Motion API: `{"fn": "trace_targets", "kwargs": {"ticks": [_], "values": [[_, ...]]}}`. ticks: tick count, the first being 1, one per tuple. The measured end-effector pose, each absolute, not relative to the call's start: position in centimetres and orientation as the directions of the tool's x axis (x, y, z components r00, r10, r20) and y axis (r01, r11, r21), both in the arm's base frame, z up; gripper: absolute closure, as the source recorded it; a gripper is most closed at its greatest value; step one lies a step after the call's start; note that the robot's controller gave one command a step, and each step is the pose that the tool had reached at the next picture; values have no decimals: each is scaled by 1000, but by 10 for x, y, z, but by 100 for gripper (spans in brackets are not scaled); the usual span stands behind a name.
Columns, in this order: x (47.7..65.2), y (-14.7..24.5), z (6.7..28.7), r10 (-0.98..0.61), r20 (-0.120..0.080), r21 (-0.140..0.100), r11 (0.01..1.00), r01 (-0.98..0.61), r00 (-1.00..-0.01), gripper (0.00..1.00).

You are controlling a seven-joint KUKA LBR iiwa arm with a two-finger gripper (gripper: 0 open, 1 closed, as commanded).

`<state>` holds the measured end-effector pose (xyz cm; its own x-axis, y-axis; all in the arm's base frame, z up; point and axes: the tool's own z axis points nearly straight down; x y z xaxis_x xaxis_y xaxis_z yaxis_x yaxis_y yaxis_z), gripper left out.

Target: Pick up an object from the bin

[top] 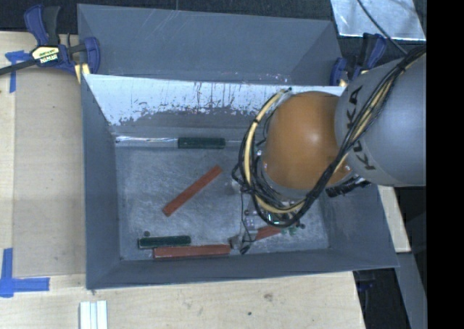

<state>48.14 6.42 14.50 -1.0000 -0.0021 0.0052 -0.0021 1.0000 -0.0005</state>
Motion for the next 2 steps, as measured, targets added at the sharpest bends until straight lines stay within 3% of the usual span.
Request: {"fn": "trace_targets", "kwargs": {"ticks": [1, 2], "values": [[488, -13, 67, 93, 4, -3, 996, 93, -996, 0], [486, -7, 101, 177, -6, 1, 984, 177, -984, 0]]}}
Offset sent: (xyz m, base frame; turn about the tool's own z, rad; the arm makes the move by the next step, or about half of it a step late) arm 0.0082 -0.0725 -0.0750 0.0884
